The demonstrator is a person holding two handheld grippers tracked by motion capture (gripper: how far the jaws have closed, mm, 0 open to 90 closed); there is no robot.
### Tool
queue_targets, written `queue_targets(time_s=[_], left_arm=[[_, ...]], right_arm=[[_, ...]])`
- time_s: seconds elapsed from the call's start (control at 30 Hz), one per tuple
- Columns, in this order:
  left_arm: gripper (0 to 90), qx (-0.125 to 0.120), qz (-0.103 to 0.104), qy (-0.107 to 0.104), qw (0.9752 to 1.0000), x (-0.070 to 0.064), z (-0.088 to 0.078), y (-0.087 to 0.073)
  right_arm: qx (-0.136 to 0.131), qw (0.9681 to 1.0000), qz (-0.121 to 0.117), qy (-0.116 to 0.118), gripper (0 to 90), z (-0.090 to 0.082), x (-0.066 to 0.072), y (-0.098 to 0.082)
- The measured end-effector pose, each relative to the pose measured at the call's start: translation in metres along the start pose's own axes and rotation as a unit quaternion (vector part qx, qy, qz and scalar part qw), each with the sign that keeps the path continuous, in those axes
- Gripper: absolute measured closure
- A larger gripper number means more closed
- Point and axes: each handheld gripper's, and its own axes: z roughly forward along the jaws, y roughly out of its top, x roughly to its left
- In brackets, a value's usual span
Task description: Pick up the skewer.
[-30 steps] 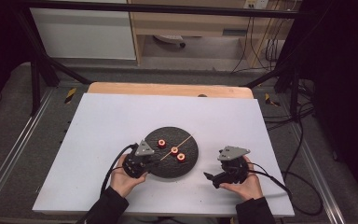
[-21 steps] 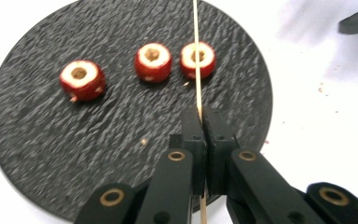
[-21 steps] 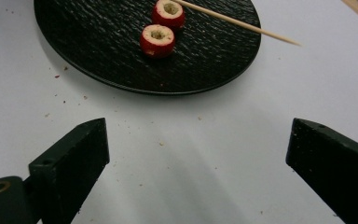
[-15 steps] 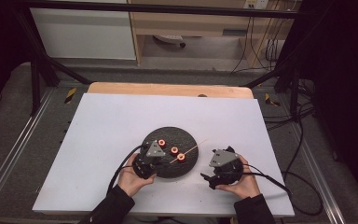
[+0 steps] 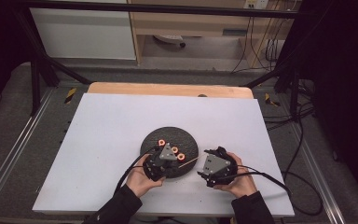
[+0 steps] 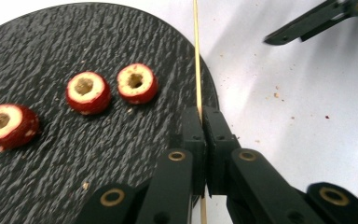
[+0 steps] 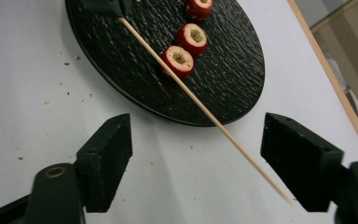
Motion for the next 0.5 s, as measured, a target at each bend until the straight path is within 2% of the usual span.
queue_targets(time_s=[0.17,0.33,0.43,0.5], left_arm=[[88.4,0.006,0.014,-0.002,0.9999,-0.005,0.003,0.005],[88.4,0.014,0.027,-0.008,0.9995,-0.011,0.006,0.009],[88.4,0.018,0.032,-0.013,0.9992,-0.014,0.009,0.011],[88.4,0.019,0.034,-0.013,0.9992,-0.015,0.010,0.012]], right_arm=[[-0.003,0.9986,-0.054,0.004,37.0,0.006,0.003,0.001],[0.012,0.9941,-0.107,0.014,45.7,0.011,0.004,-0.001],[0.018,0.9897,-0.141,0.015,53.1,0.011,0.004,-0.002],[0.021,0.9889,-0.146,0.018,55.3,0.012,0.004,-0.002]])
